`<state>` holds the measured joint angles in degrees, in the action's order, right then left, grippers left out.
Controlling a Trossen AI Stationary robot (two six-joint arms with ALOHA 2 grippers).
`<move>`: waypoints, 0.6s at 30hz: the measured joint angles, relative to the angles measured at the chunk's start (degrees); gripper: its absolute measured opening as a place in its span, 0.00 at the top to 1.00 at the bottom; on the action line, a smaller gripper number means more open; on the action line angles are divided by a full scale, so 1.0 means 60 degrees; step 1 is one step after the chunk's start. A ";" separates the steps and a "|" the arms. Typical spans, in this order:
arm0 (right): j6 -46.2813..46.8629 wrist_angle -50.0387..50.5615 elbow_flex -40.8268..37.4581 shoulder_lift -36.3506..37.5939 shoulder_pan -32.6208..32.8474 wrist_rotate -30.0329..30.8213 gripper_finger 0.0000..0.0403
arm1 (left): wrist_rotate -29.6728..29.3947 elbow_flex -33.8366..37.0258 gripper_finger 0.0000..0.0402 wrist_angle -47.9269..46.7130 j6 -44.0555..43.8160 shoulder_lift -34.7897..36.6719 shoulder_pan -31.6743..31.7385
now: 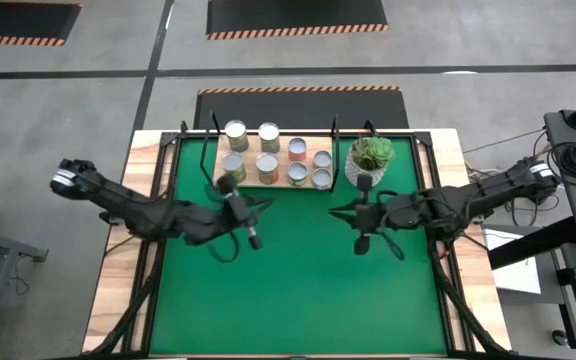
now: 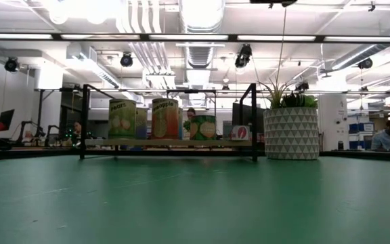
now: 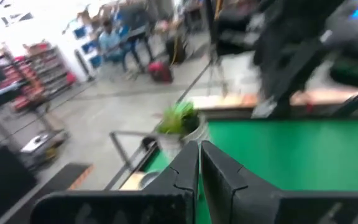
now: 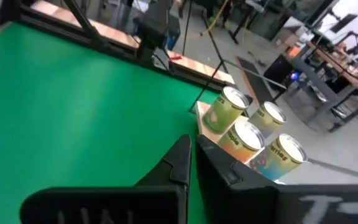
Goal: Pick and place cans onto a shelf
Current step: Adjust the cans on the shelf
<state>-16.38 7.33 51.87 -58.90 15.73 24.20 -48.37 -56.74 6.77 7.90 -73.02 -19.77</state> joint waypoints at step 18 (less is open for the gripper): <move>-0.0125 0.0771 -0.1193 0.1872 0.0022 -0.0029 0.97 | 0.4482 -0.3539 1.00 -0.1713 0.0099 -0.4672 0.4717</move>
<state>-17.12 11.96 44.71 -47.67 15.86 24.03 -21.48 -77.97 -3.51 8.49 -101.05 8.53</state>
